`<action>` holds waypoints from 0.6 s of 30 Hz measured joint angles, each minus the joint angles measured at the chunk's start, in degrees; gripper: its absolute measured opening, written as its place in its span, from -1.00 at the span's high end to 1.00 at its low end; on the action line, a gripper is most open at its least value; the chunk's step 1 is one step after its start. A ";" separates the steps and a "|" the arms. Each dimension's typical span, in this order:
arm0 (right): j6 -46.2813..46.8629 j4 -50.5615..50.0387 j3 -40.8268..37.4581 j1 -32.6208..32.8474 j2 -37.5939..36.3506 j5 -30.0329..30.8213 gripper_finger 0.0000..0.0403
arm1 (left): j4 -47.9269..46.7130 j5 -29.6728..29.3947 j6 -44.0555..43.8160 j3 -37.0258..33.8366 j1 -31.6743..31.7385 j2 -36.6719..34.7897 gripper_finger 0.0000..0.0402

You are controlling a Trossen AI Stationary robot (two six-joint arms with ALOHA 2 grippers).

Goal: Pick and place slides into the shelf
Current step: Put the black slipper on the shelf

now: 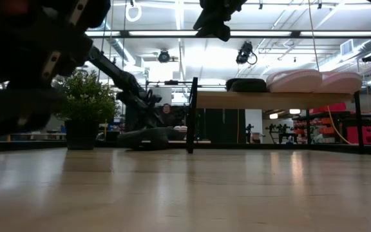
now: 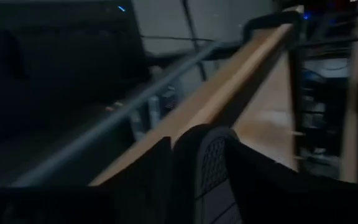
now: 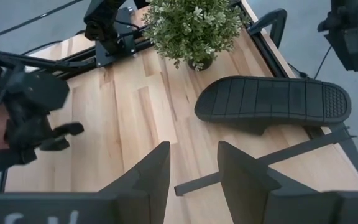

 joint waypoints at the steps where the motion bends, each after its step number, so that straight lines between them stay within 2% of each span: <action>1: 0.39 0.00 -0.01 0.00 0.00 -0.03 0.31 | 0.06 1.50 -0.69 -0.01 -0.08 0.57 0.18; 5: 0.73 0.00 0.00 0.00 0.00 -0.07 0.31 | 1.28 7.56 -3.08 -0.01 -0.57 2.49 -0.06; 11: 1.73 0.00 0.00 0.00 0.00 -0.09 0.31 | 1.54 12.37 -3.40 -0.01 -1.33 4.81 -0.35; 18: 2.26 0.00 0.00 0.00 0.00 -0.09 0.31 | 1.47 15.26 -2.37 0.01 -0.92 5.16 -0.42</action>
